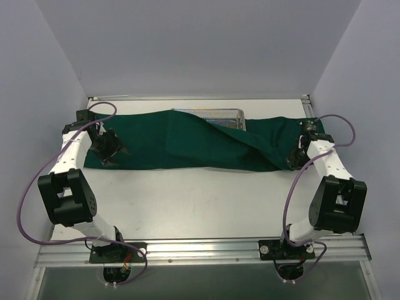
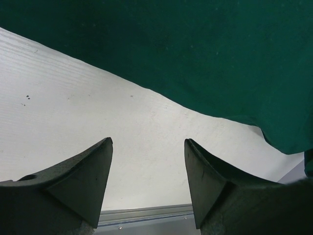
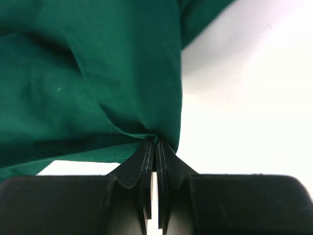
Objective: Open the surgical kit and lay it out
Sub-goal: Open the surgical kit at the center of the board.
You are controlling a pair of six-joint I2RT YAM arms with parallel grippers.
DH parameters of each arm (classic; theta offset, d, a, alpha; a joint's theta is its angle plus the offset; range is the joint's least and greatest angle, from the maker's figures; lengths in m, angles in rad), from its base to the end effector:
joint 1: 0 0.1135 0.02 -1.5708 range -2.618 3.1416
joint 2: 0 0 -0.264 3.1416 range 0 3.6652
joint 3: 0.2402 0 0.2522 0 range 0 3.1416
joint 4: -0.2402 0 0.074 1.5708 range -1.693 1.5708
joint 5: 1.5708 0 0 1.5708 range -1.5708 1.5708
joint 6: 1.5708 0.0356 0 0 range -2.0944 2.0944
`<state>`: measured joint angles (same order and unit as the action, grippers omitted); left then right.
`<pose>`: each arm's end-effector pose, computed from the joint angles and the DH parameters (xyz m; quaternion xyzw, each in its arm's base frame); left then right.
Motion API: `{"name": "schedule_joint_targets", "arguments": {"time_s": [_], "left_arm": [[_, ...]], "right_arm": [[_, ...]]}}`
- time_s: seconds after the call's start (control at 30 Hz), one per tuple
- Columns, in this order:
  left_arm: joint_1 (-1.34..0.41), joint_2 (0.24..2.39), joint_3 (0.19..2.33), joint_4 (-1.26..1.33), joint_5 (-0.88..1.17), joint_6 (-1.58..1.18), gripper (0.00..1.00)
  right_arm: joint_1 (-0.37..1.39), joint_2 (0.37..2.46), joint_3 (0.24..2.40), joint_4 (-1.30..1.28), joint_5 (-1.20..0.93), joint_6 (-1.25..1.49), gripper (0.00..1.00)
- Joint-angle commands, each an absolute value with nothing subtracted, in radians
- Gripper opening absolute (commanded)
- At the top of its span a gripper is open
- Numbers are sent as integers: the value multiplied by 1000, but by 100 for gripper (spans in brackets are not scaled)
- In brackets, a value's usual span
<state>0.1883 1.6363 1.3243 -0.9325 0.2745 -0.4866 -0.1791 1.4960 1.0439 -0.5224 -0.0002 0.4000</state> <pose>0.3196 0.0511 0.2563 -0.3026 0.9297 -0.1574 0.1391 0.3034 -0.0549 0.2330 0.2729 0.9161 0.0325 0.2920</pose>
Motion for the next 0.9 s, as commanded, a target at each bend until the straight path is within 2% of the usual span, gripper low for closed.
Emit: {"name": "schedule_joint_targets", "arguments": {"time_s": [0.0,0.13,0.23,0.27,0.3,0.4,0.43,0.47,0.5,0.57,0.67,0.87], "left_arm": [[186,1618,1356,-927,305,-486,69],[186,1605,1351,-902,328,-495,72],[186,1606,1351,-900,327,-499,72],[186,1608,1354,-902,325,-497,72],[184,1611,1356,-905,324,-494,72],[184,1614,1361,-916,319,-491,72],[184,1612,1361,-914,318,-491,72],[184,1611,1358,-916,314,-488,72],[184,1611,1356,-916,313,-486,72],[184,1603,1351,-920,311,-485,72],[179,1588,1335,-919,313,-482,72],[161,1516,1270,-900,354,-476,72]], "right_arm": [[-241,1459,1022,-640,93,409,0],[-282,1428,1012,-707,175,501,0],[-327,1431,979,-649,53,485,2],[-327,1434,982,-631,-63,459,14],[-322,1449,994,-620,-99,445,39],[-218,1472,1141,-560,-132,416,71],[-119,1488,1201,-546,-114,399,76],[-66,1508,1320,-532,-106,384,86],[-19,1556,1375,-514,-136,362,89],[108,1629,1483,-459,-219,274,91],[205,1797,1685,-430,-331,215,92],[293,2104,2018,-419,-486,147,92]]}}
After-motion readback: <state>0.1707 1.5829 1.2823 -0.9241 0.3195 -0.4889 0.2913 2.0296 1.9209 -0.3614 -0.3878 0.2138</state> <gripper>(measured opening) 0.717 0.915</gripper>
